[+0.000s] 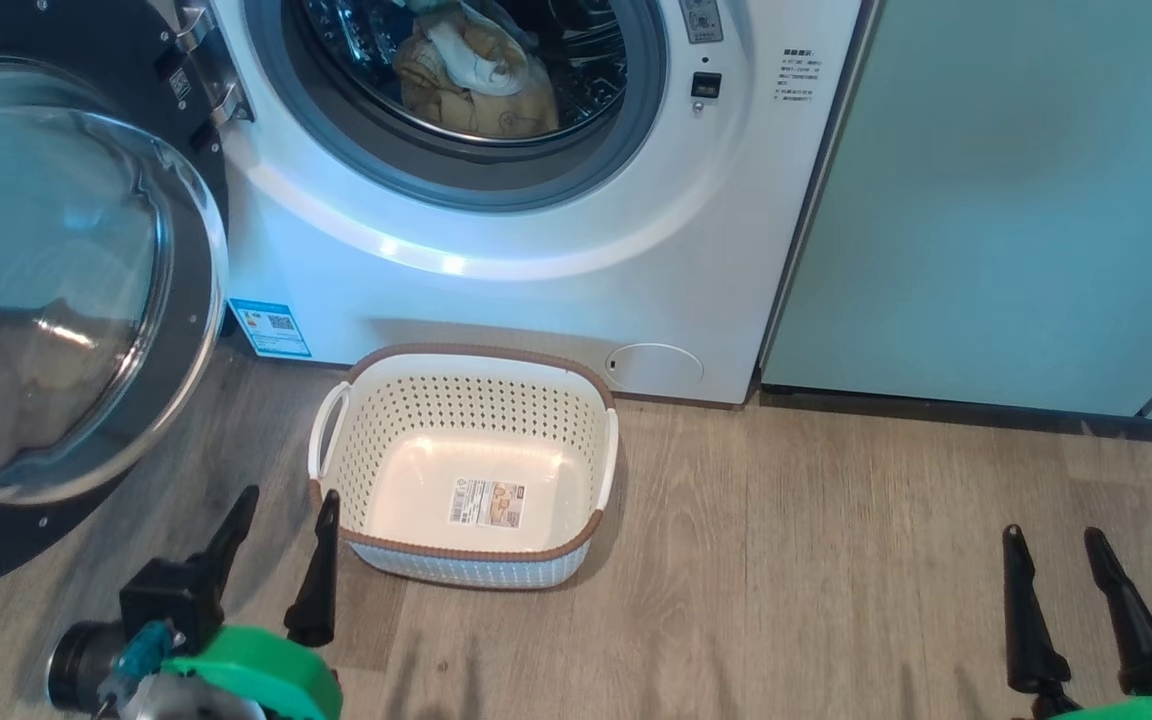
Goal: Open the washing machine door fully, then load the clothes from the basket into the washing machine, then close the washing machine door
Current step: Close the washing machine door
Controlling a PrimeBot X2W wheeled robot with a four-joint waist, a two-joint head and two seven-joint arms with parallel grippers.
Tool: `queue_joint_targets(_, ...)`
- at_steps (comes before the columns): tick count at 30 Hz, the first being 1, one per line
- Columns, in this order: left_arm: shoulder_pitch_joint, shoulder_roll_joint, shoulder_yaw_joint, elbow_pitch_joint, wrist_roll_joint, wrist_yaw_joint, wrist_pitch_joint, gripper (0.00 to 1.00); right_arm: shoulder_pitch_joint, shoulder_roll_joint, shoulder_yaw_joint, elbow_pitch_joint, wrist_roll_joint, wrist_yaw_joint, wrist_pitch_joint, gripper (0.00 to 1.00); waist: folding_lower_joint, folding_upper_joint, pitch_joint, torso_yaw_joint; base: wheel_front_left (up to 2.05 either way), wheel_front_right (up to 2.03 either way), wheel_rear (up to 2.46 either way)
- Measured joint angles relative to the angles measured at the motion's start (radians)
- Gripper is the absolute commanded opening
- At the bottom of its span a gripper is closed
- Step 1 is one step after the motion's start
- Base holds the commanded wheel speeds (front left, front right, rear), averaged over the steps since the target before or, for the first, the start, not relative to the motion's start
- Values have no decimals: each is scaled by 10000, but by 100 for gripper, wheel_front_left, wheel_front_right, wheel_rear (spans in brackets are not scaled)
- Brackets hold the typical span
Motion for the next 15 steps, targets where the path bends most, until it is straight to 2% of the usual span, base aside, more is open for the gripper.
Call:
queue_joint_targets(10,3,40,-27,-58,0,13,-2,100,5,0,-13,-2,-2,0,0,100,0,0,-72,74,0,0,0)
queue_joint_targets(15,3,48,-29,-90,-4,61,12,100,25,0,-123,-4,-2,0,2,100,0,0,-119,330,0,0,0)
